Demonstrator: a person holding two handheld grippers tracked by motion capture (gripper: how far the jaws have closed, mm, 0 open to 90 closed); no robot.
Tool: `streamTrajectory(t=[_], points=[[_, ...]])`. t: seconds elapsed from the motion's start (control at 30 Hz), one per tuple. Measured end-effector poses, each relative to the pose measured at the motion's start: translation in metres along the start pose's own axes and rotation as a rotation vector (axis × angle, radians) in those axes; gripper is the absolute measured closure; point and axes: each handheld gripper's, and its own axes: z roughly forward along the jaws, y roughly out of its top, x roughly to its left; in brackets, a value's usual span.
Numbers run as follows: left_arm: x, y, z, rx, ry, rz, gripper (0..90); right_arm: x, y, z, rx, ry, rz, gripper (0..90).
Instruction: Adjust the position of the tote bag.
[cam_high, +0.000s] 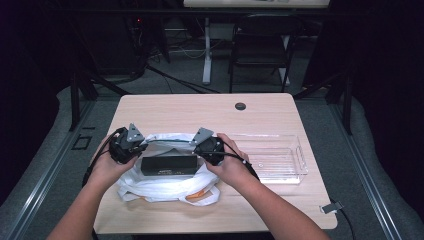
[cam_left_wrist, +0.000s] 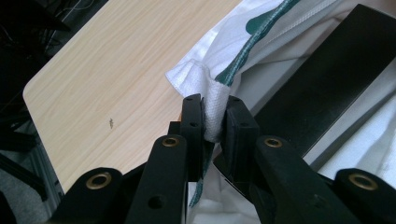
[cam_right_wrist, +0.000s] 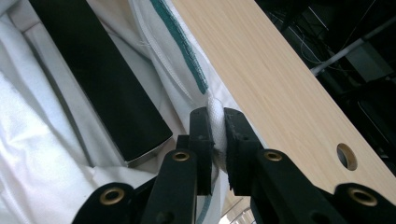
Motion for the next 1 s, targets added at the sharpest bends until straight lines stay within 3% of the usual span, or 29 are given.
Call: streamTrajectory(t=[0.1,0.43,1.0], points=[[0.004,0.0,0.002,-0.004,-0.008,-0.019,80.3,-0.003,0.002,0.003,0.002,0.002,0.013,82.8],[0.007,0.004,0.007,0.019,-0.011,-0.019,80.5,-0.007,0.003,0.014,0.022,-0.002,0.031,82.8],[0.012,0.004,0.01,0.03,-0.033,-0.032,80.5,-0.012,0.007,0.016,0.038,0.024,0.044,82.8]])
